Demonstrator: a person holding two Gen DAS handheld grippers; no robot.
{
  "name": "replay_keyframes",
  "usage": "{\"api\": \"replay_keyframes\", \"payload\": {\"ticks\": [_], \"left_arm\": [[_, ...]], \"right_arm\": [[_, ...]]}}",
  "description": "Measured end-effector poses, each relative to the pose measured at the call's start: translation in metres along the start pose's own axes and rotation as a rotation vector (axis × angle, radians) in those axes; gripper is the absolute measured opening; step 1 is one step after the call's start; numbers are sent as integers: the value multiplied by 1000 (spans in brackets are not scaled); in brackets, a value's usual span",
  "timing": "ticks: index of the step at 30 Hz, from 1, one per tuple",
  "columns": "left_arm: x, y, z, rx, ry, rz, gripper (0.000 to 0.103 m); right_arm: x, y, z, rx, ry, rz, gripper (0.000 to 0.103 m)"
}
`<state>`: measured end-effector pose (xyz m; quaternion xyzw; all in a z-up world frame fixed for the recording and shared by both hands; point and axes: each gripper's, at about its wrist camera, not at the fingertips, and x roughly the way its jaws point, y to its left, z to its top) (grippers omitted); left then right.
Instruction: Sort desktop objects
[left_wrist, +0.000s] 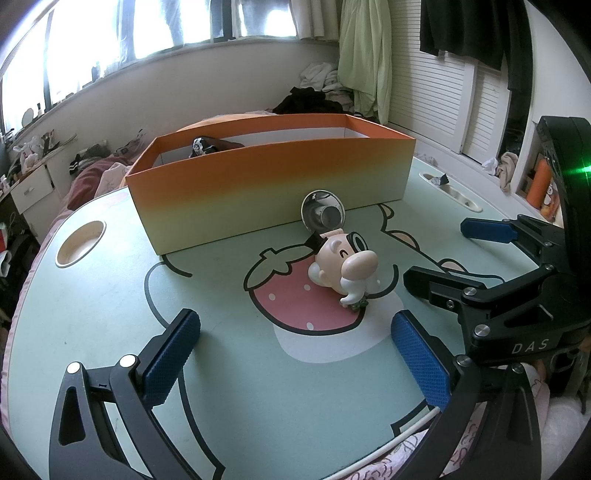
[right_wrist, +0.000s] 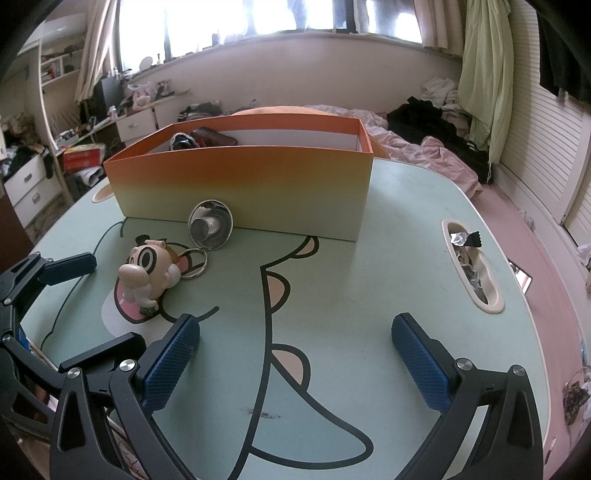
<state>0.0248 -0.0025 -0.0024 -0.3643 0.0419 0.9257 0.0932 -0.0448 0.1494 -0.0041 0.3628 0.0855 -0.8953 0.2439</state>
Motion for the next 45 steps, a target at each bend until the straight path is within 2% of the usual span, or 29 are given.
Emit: {"api": "replay_keyframes", "payload": {"ticks": [12,16,17,20,22,25,27,30,32,36,37,40,45], "left_arm": [[0,-1,1,2,0,-2,103],[-1,-1,3,3,-1,-24,103],[-3,2,3,-11,-9,-50,103],[-13,7,4,-31,-50,-51,103],[-20,8,7,-36,-85,-77,103],[-28,5,21,-13,-141,-90,103],[-26,5,30,-14,-143,-94,102],[-5,2,49,-51,-81,-130,90],[7,0,52,-74,-44,-144,70],[18,-3,49,-76,-10,-166,50],[20,-3,48,-65,-5,-160,39],[16,4,42,-67,-12,-153,34],[-4,20,35,-80,-67,-148,25]], "right_arm": [[0,0,0,0,0,0,103],[0,1,0,0,-1,0,103],[0,0,0,0,-1,1,103],[0,1,0,0,-1,2,103],[-1,1,1,0,-1,2,103],[-1,1,1,0,-1,2,103],[-1,1,1,0,-1,2,103],[-1,2,1,0,-1,2,103],[-1,1,0,0,-1,2,103],[-1,2,0,0,-2,2,103],[-1,2,0,0,-2,2,103],[-1,1,0,0,-2,1,103],[-2,3,2,-1,-4,4,103]]}}
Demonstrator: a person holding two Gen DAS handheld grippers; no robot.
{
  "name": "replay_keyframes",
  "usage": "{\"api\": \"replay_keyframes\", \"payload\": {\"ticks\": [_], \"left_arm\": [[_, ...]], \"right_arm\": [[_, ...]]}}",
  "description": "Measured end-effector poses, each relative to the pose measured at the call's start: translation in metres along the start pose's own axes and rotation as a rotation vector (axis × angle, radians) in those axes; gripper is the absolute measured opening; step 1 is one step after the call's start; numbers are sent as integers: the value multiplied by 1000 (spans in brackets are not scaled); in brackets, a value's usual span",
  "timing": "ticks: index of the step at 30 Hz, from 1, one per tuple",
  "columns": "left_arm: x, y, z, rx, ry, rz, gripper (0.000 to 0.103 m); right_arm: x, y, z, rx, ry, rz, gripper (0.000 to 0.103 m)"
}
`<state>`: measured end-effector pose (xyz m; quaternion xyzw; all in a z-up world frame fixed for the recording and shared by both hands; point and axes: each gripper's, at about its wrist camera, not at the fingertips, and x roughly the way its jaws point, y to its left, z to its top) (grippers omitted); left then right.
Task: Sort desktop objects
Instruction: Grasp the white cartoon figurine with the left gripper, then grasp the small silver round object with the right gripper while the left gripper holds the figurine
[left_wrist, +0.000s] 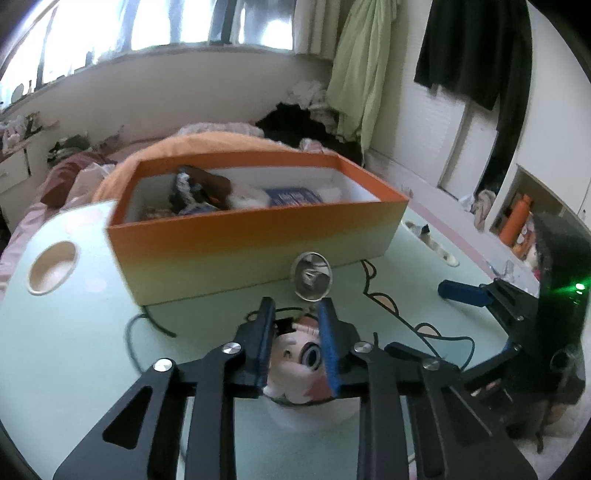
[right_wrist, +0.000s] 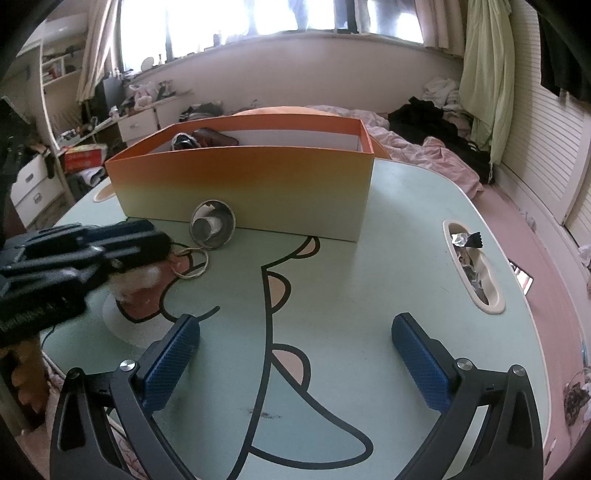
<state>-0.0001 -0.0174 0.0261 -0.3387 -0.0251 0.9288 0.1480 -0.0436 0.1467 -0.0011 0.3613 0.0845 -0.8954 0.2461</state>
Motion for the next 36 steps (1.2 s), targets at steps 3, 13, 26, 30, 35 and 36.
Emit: {"api": "replay_keyframes", "payload": {"ticks": [3,13,26,30,35,36], "left_arm": [[-13,7,0,13,-19,20,25],[2,8,-10,15,44,44,58],[-7,11,-11,59,-16,47,37],[-28,16,2,55,-75,53,37],[-43,24,11,33,-118,71,37],[-44,26,12,27,-123,73,37]], "right_arm": [[0,0,0,0,0,0,103],[-1,0,1,1,-1,2,103],[-15,-6,9,47,-42,43,92],[-22,0,25,39,-64,88,88],[3,12,57,69,18,196,77],[10,13,62,89,46,211,64]]}}
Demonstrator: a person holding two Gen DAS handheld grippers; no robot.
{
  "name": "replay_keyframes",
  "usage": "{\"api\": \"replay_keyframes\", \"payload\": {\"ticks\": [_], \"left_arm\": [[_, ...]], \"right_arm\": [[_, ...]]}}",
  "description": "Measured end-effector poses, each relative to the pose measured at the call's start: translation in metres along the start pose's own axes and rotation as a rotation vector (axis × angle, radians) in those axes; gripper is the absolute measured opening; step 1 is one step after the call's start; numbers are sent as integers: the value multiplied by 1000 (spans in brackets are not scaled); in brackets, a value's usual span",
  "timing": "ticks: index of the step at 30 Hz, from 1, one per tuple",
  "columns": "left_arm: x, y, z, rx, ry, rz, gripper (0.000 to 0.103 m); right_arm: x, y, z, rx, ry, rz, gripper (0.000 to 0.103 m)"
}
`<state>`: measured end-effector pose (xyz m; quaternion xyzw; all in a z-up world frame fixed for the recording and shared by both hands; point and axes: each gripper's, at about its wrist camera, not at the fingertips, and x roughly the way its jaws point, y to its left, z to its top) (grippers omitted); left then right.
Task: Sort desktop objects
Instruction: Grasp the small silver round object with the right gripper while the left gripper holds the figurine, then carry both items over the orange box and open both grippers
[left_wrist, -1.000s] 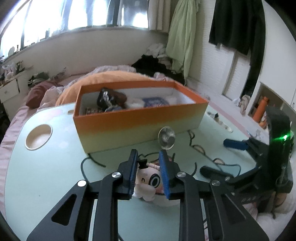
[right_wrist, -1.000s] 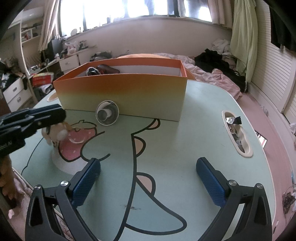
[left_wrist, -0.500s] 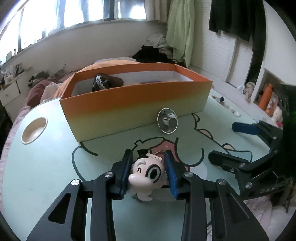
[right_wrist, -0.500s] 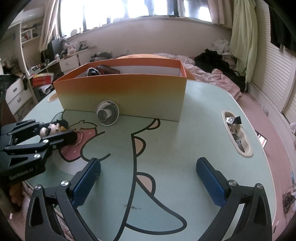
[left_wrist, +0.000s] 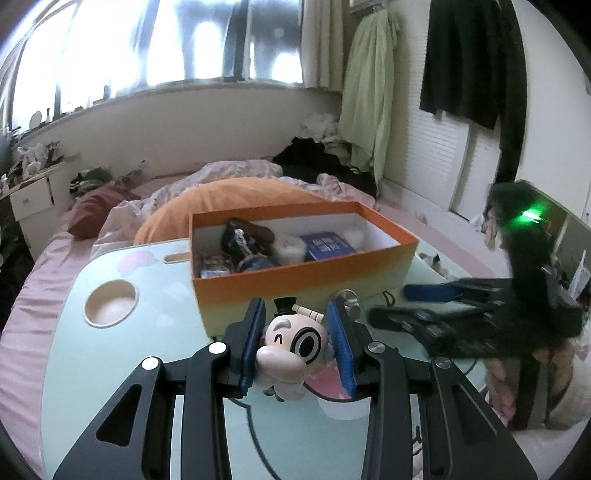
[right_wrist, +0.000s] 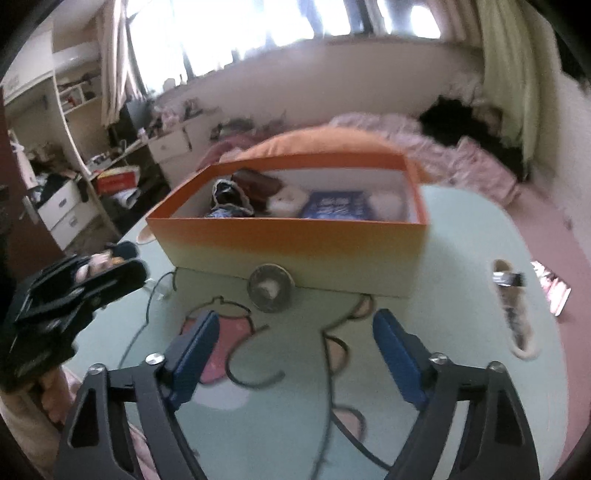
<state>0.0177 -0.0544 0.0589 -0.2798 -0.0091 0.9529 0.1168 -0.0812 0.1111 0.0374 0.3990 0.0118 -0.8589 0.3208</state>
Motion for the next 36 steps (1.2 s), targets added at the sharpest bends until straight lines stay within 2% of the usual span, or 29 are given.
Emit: {"api": "replay_keyframes", "payload": {"ticks": [3,5,8,9,10,14,17,20,24,25,28,29,31,32,36], "left_arm": [[-1,2,0,-12,-2,-5,37],[-1,2,0,-15,-2,-13,37],[-2,-2,-1,-7,-6,-9,37],[-2,-3,-1,-2,-6,-11,37],[-2,-5,-2,1,-6,-12,37],[-4,-6,0,0,-13,-13,37],[-3,-9,10,8,-26,-15,36],[4,-12,30,38,-42,15,36],[34,-5,60,26,-43,58,37],[50,1,66,9,-17,67,37],[84,13,66,-44,68,149,38],[91,16,60,-58,85,194,46],[96,19,51,-67,99,209,65],[93,17,46,-44,70,221,66],[85,13,37,-29,61,234,66]], "right_arm": [[24,0,14,56,88,34,52],[32,5,17,69,112,71,51],[42,16,19,48,132,66,51],[44,20,21,33,128,46,41],[47,23,22,20,137,32,26],[36,28,17,-11,117,69,27],[7,26,15,-34,35,87,27],[-18,19,40,-39,-73,50,27],[-9,3,80,7,-108,32,27],[-2,0,85,19,-104,23,27],[33,-10,86,38,-18,-3,32],[40,-16,80,68,19,-22,48],[36,-8,70,15,-29,-87,59],[38,-6,65,3,-22,-108,72],[43,-1,55,-35,-41,-124,72]]}}
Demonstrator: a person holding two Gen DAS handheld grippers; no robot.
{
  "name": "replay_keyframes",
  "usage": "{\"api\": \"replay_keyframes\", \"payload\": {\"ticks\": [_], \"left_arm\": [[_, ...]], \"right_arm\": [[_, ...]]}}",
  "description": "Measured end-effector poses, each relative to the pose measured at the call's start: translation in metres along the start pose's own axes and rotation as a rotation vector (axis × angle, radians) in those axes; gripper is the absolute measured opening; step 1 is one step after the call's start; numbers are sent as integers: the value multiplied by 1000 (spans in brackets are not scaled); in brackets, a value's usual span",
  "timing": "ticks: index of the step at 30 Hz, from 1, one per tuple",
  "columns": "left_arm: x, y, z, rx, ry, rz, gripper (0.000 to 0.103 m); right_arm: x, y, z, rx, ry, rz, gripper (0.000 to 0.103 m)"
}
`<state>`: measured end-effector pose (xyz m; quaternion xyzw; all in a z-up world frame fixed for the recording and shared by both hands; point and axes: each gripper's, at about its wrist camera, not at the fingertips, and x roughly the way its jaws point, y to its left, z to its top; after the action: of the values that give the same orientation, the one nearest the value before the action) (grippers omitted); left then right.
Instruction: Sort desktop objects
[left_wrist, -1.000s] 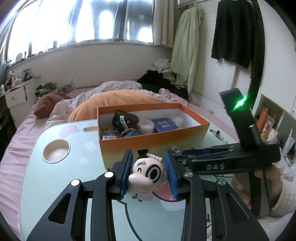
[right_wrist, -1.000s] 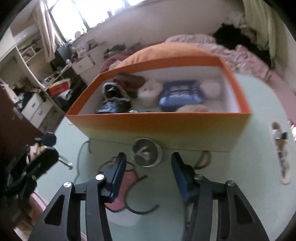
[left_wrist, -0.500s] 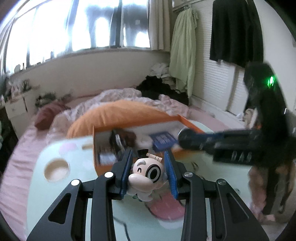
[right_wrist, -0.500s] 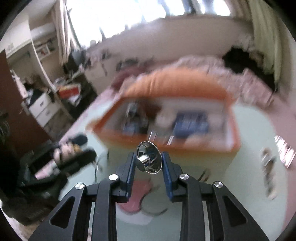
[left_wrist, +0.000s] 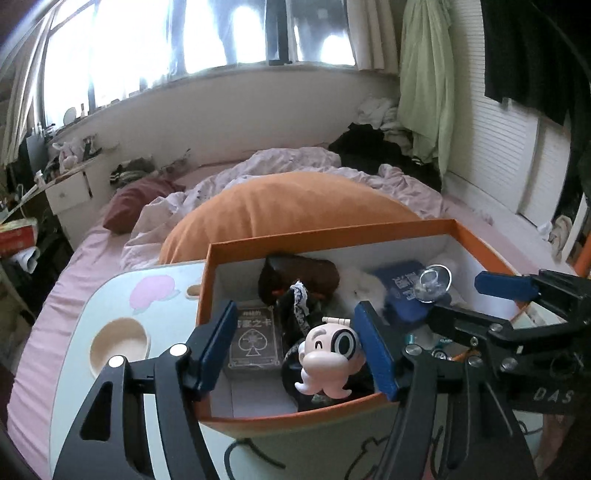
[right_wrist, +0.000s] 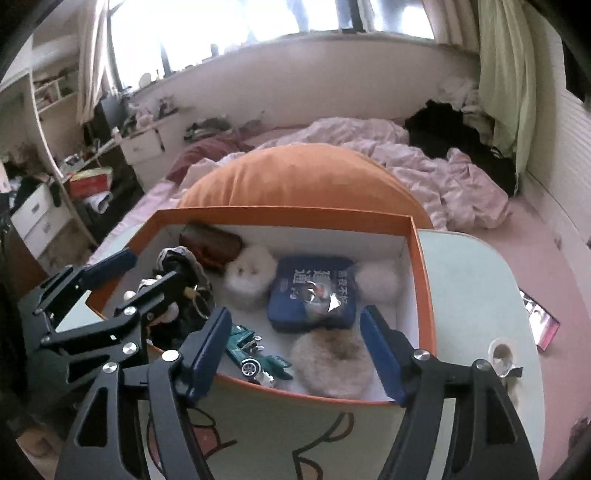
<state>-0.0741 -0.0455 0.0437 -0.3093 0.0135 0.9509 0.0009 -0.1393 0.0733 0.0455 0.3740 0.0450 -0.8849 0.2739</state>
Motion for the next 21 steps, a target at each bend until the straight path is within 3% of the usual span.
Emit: {"api": "replay_keyframes", "payload": {"ticks": [9,11,12,14,16,18,21], "left_arm": [[-19,0,-12,8,-3,-24,66],[-34,6,-11,-32,-78,-1,66],[-44,8,-12,-43,-123,17,69],[-69,8,-18,-61,-195,43,89],[-77,4,-23,-43,-157,26,90],[-77,-6,-35,0,-68,-10,90],[-71,-12,-55,-4,-11,-6,90]], "right_arm": [[-23,8,-20,-2,-30,-11,72],[-32,4,-22,23,-48,9,72],[-44,1,-25,49,-99,18,72],[-74,-1,-33,72,-223,31,72],[-91,2,-43,55,-259,24,76],[-97,7,-51,28,-237,13,87],[-91,9,-66,-4,-168,-5,87]]}}
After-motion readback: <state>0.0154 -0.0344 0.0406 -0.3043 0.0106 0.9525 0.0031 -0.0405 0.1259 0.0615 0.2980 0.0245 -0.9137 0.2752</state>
